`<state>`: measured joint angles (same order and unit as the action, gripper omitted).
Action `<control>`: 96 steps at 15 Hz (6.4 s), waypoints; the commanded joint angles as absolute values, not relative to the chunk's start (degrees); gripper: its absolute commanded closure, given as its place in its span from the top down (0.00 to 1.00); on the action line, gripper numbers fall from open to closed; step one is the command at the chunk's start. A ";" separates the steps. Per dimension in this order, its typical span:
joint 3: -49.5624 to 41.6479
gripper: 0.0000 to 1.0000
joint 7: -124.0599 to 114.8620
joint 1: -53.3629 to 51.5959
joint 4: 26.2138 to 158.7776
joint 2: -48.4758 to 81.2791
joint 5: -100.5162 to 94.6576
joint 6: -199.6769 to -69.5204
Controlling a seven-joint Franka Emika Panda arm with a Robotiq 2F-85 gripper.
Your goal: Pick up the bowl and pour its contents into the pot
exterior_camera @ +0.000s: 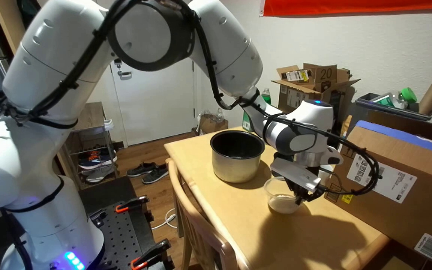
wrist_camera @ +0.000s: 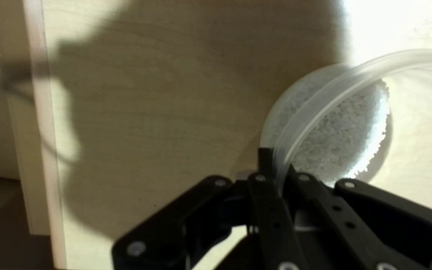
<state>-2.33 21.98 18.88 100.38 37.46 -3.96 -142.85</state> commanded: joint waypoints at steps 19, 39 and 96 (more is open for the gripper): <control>-6.97 0.03 16.68 10.20 108.68 15.19 -13.44 -130.88; -5.24 0.03 -10.50 -2.89 109.31 10.78 -36.61 -122.90; 7.52 0.03 -51.34 -14.59 108.18 22.47 -80.72 -89.90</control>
<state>7.03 -49.29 -14.23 109.54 21.47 -78.95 -93.18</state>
